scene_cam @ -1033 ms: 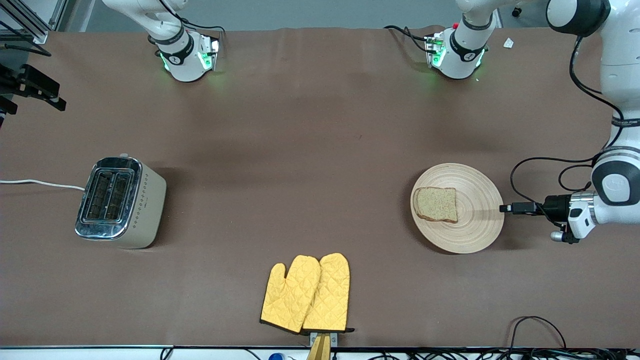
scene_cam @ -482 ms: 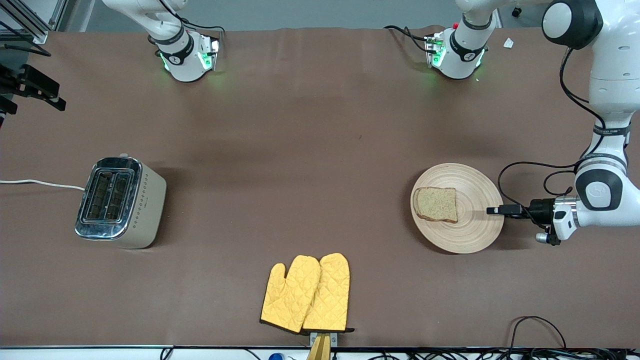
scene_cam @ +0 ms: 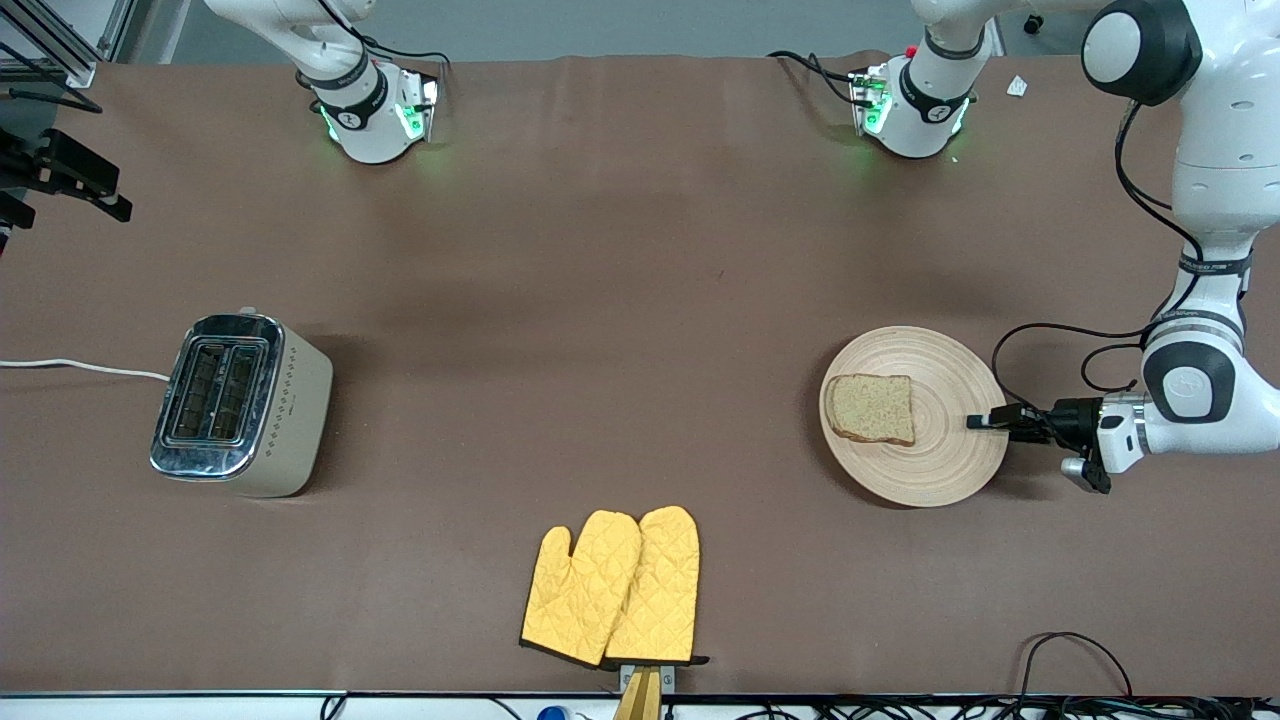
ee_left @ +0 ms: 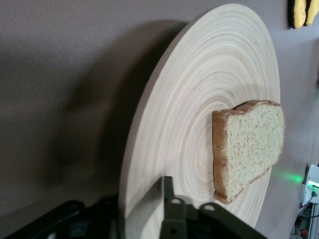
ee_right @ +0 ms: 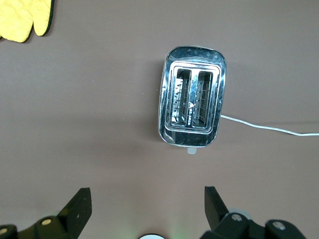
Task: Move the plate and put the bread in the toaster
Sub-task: 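Grasp the rim of the wooden plate with the left gripper, then slide the wooden plate with bread toward the toaster with the left gripper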
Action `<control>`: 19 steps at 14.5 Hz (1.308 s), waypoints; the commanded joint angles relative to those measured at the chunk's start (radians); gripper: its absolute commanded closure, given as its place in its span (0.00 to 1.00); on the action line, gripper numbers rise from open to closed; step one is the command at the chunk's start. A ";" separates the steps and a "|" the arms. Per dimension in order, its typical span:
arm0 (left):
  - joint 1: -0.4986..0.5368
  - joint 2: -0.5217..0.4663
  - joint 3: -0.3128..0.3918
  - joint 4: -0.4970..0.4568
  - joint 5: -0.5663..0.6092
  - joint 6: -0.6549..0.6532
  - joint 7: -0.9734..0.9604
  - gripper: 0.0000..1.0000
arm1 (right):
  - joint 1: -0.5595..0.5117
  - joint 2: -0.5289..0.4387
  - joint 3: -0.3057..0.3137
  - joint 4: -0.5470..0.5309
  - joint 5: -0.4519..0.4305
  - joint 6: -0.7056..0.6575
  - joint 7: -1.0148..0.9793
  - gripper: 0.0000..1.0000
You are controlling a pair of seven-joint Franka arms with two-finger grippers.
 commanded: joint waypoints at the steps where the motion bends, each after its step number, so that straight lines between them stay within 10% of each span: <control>1: 0.000 0.006 -0.003 0.011 -0.023 0.002 0.038 1.00 | 0.001 -0.011 0.001 -0.010 -0.011 -0.003 0.015 0.00; 11: -0.020 -0.012 -0.170 0.025 -0.190 -0.001 -0.111 1.00 | -0.001 -0.012 0.001 -0.010 -0.011 -0.003 0.015 0.00; 19: -0.334 -0.012 -0.178 0.048 -0.460 0.270 -0.322 1.00 | -0.002 -0.011 0.000 -0.010 -0.011 -0.003 0.013 0.00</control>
